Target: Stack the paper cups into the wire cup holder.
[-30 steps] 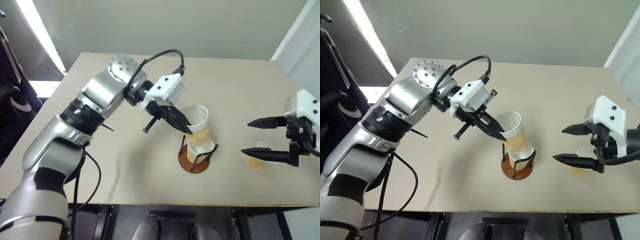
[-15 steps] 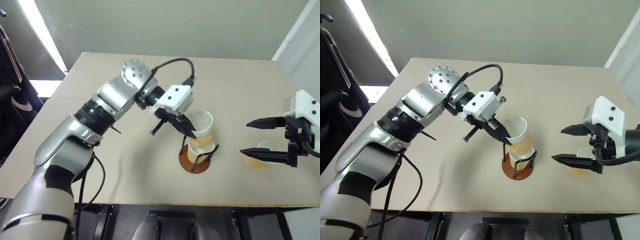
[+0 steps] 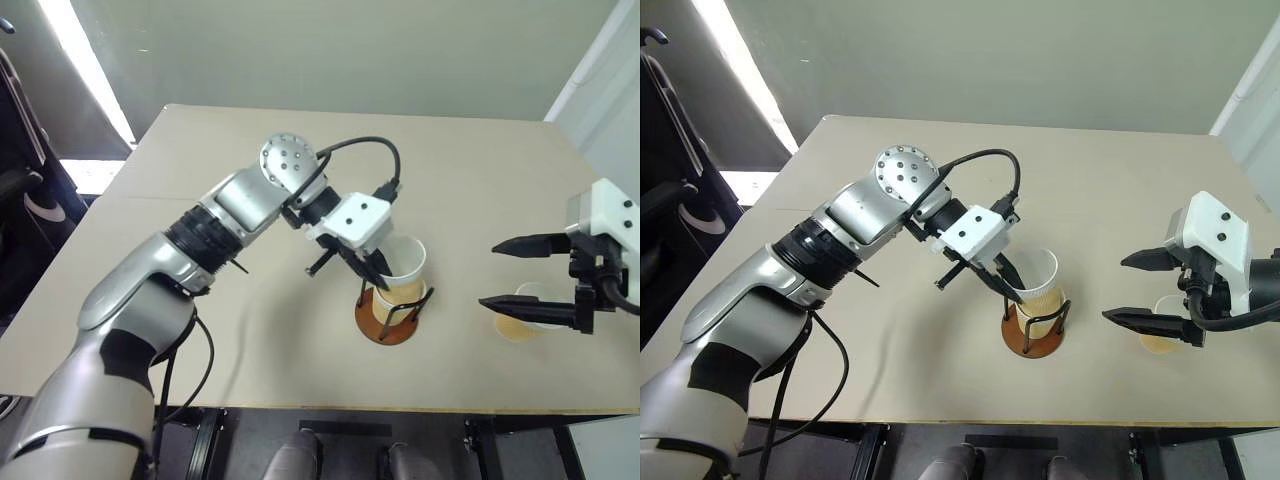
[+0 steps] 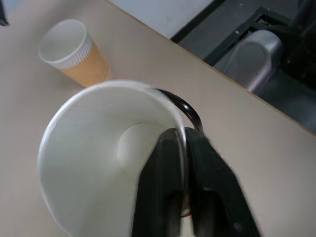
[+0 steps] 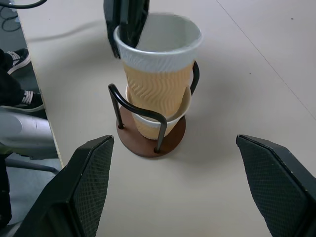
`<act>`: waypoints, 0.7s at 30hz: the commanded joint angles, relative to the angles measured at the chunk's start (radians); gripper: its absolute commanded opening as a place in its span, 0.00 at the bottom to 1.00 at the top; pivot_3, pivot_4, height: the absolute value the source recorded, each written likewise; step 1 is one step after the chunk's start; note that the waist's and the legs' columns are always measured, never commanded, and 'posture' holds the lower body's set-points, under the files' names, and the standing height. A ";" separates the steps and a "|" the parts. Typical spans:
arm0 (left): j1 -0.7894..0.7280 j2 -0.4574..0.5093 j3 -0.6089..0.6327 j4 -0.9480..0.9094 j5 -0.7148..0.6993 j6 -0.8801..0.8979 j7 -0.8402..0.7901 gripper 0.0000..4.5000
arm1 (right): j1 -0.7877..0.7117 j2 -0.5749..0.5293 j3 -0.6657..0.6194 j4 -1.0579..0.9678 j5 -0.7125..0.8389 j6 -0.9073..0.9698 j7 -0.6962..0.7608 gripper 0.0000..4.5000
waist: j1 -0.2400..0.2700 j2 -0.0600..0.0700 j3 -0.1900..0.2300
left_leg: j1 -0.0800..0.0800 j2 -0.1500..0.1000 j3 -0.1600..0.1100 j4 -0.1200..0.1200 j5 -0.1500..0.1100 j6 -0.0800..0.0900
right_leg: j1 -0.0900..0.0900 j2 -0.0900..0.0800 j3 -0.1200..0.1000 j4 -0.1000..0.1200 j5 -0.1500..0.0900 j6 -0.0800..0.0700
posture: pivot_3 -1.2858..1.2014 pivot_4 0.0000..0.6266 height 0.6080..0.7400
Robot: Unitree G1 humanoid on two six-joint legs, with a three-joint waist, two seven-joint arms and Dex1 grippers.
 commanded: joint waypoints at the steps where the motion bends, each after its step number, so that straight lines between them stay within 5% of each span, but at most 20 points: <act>1: -0.010 -0.012 0.025 -0.001 0.006 -0.021 -0.033 0.37 | -0.011 -0.014 -0.023 -0.006 0.012 -0.010 -0.007 0.90 | 0.000 0.000 0.000 | 0.000 0.000 0.000 0.000 0.000 0.000 | 0.000 0.000 0.000 0.000 0.000 0.000 | 0.52 0.24 1.00; 9: 0.015 -0.099 0.214 0.021 -0.004 0.096 -0.020 0.99 | 0.017 -0.017 -0.014 0.005 -0.046 -0.040 -0.009 0.90 | 0.004 0.000 0.000 | -0.001 0.000 0.001 0.002 0.000 0.000 | 0.000 0.000 0.000 0.000 0.000 0.001 | 0.52 0.24 1.00; 21: 0.128 0.023 0.540 -0.161 -0.144 0.499 -0.020 0.99 | 0.429 -0.054 -0.076 0.073 -0.463 -0.284 0.157 0.90 | 0.005 0.001 -0.001 | 0.000 0.001 0.002 0.004 0.000 0.001 | 0.000 0.000 0.000 0.001 0.001 0.001 | 0.52 0.24 1.00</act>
